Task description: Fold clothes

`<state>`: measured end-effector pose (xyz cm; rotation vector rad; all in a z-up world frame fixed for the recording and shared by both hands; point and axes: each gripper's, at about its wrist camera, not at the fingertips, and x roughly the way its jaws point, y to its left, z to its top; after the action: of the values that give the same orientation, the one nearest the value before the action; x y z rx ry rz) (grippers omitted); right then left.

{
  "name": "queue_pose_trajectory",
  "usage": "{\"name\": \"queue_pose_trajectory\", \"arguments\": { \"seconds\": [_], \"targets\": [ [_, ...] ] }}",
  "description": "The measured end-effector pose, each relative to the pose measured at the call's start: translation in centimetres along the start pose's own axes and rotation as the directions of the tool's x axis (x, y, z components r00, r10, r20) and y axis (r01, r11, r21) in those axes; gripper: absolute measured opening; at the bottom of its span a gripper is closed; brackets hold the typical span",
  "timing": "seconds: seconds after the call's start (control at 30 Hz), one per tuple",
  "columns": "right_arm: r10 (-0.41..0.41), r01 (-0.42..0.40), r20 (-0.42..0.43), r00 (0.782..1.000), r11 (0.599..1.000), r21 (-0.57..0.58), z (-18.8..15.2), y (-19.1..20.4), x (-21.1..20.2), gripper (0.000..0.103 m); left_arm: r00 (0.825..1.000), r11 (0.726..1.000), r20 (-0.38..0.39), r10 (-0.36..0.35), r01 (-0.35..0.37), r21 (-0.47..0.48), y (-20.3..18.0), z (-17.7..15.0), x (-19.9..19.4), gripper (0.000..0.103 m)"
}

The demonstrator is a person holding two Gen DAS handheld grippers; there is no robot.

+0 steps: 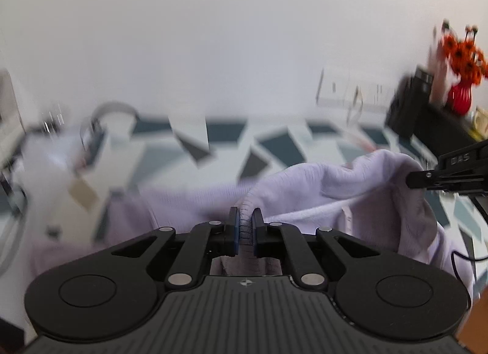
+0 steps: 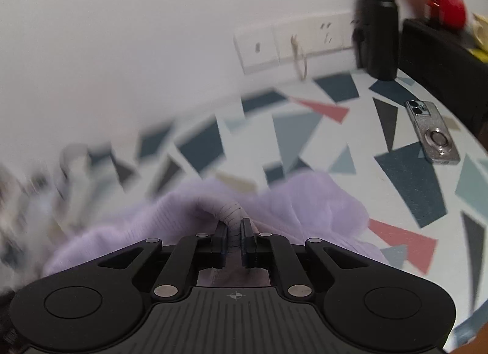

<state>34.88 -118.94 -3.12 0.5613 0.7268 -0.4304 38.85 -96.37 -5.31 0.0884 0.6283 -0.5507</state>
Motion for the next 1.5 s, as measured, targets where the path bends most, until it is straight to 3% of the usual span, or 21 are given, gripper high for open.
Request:
{"name": "queue_pose_trajectory", "arguments": {
  "seconds": [0.17, 0.37, 0.53, 0.63, 0.7, 0.83, 0.97, 1.0, 1.2, 1.4, 1.47, 1.5],
  "targets": [
    [0.083, -0.104, 0.183, 0.980, 0.989, 0.108, 4.0, 0.5, -4.6, 0.007, 0.981, 1.000, 0.195, 0.019, -0.023, 0.018, -0.5, 5.6, -2.2, 0.008],
    [0.173, -0.213, 0.344, 0.923, 0.974, 0.081, 10.1, 3.6, -5.7, 0.007, 0.940, 0.998, 0.335, 0.056, -0.050, -0.025, -0.7, 13.4, -0.7, 0.007],
    [0.179, -0.222, 0.416, 0.892, 0.973, 0.058, 14.5, 4.0, -3.2, 0.007, 0.900, 0.991, 0.422, 0.111, -0.131, 0.020, -2.2, 18.5, 4.2, 0.007],
    [0.158, -0.205, 0.439, 0.885, 0.977, 0.062, 17.2, 3.4, 0.2, 0.007, 0.886, 0.981, 0.440, 0.146, -0.185, 0.048, -3.4, 20.6, 9.2, 0.007],
    [0.122, -0.167, 0.438, 0.891, 0.984, 0.065, 18.8, 2.7, 3.5, 0.007, 0.890, 0.973, 0.422, 0.174, -0.222, 0.067, -4.0, 21.2, 13.5, 0.008],
    [0.021, -0.045, 0.379, 0.925, 0.998, 0.054, 19.6, 0.9, 12.5, 0.007, 0.924, 0.954, 0.311, 0.224, -0.272, 0.122, -4.8, 19.7, 22.9, 0.008],
    [-0.079, 0.078, 0.289, 0.954, 0.997, 0.015, 17.2, -0.2, 20.9, 0.007, 0.972, 0.968, 0.056, 0.230, -0.234, 0.087, -3.6, 16.7, 31.6, 0.008],
    [-0.108, 0.111, 0.261, 0.959, 0.994, 0.005, 16.7, -0.3, 22.8, 0.007, 0.973, 0.971, 0.000, 0.230, -0.229, 0.075, -3.3, 16.1, 33.4, 0.008],
    [-0.176, 0.174, 0.091, 0.980, 0.984, 0.026, 15.1, -1.9, 30.5, 0.007, 0.954, 0.959, -0.104, 0.283, -0.277, 0.065, -1.5, 14.0, 39.0, 0.008],
    [-0.197, 0.199, 0.095, 0.976, 0.980, -0.011, 14.6, -2.0, 32.7, 0.007, 0.954, 0.962, -0.132, 0.269, -0.259, 0.083, -1.1, 13.2, 38.7, 0.009],
    [-0.187, 0.189, 0.093, 0.978, 0.982, -0.010, 14.6, -1.7, 32.5, 0.013, 0.953, 0.959, -0.133, 0.272, -0.258, 0.113, -1.2, 13.6, 38.0, 0.018],
    [-0.148, 0.147, 0.084, 0.985, 0.989, 0.012, 14.8, -1.9, 32.1, 0.027, 0.954, 0.959, -0.131, 0.269, -0.253, 0.126, -1.3, 13.9, 37.3, 0.032]
  ]
}}
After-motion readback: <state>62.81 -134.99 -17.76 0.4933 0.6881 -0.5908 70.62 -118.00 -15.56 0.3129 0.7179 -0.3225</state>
